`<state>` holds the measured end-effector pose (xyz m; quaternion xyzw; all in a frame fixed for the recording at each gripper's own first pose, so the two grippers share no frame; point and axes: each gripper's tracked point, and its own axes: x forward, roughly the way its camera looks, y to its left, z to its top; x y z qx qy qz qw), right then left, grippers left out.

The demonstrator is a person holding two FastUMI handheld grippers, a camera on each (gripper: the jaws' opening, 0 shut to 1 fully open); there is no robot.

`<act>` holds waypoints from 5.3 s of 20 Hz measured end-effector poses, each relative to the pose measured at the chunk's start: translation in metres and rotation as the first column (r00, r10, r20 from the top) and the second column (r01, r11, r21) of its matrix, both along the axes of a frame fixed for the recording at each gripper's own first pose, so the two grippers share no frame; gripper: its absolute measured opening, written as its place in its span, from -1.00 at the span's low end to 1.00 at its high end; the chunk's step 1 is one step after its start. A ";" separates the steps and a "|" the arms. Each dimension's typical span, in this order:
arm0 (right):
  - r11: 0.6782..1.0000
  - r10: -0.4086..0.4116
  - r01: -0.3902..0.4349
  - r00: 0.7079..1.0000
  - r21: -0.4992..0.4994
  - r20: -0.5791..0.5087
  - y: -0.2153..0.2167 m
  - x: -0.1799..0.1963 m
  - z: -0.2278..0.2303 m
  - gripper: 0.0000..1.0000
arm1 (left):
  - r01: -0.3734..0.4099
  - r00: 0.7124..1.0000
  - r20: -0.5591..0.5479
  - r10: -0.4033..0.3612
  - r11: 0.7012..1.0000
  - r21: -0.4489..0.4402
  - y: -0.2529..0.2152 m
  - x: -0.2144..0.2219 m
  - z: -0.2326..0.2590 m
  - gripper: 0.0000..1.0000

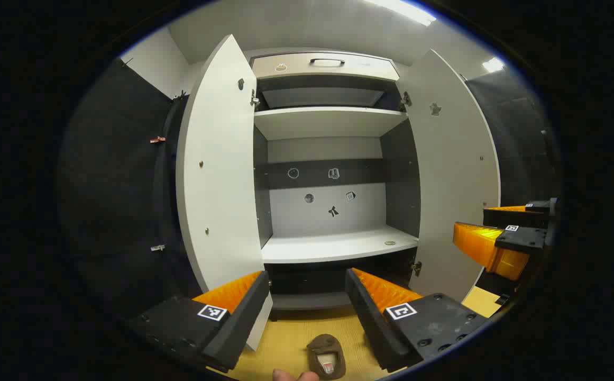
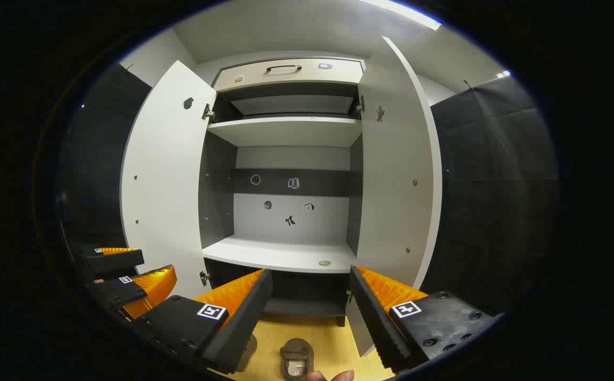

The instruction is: Grab one shoe with the right hand and put it into the shoe cabinet, grab the other shoe with the left hand and put it into the shoe cabinet; then close the right door with the right hand and the left door with the left hand.

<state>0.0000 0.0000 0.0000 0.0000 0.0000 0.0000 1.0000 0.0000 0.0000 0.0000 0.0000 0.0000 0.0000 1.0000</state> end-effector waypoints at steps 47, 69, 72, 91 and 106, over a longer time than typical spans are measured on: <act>0.993 0.102 -0.023 0.701 0.120 -0.706 0.060 0.017 -0.411 0.97 | -0.127 0.990 -0.060 0.124 0.991 -0.046 0.075 0.013 -0.058 0.90; 0.990 0.055 0.042 0.754 0.132 -0.655 0.051 0.064 -0.371 -0.83 | -0.101 0.991 -0.097 0.094 0.992 -0.072 0.069 0.028 -0.072 0.90; 0.990 0.068 0.029 0.762 0.139 -0.644 0.051 0.063 -0.329 -0.84 | -0.091 0.992 -0.095 0.084 0.993 -0.073 0.065 0.031 -0.069 0.90; 0.991 0.093 -0.042 0.898 0.127 -0.429 0.052 0.218 -0.064 -0.84 | -0.001 0.996 -0.085 -0.004 0.998 -0.060 0.031 0.029 -0.058 0.90; 0.999 -0.011 0.029 0.894 0.034 -0.447 0.048 0.397 -0.089 -0.84 | 0.043 0.995 -0.088 -0.052 0.994 -0.096 0.021 0.024 -0.064 0.90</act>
